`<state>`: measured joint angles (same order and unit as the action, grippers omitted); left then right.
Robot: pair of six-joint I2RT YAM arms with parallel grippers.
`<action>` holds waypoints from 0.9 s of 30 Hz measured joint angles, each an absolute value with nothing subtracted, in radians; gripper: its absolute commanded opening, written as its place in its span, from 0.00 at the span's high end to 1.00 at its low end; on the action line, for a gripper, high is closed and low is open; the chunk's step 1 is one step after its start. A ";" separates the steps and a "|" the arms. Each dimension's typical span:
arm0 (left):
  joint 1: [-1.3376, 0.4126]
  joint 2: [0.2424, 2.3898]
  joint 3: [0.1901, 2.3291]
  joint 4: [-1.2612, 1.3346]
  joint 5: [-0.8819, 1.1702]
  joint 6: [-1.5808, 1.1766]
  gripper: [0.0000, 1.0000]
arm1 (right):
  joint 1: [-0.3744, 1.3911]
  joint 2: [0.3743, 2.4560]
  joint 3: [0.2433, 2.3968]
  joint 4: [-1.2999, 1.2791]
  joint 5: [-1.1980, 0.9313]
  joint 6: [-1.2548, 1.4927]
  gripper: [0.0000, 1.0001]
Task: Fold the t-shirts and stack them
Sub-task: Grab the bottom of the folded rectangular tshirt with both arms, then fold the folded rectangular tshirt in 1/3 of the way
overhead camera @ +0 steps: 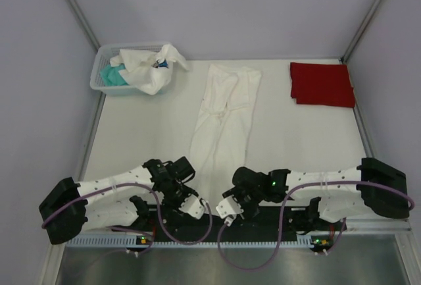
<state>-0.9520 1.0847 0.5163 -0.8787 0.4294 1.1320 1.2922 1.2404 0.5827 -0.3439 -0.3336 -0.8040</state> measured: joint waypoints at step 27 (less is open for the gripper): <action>-0.724 1.218 0.865 -0.748 0.323 0.804 1.00 | 0.792 1.254 0.692 -0.196 -0.414 -0.377 1.00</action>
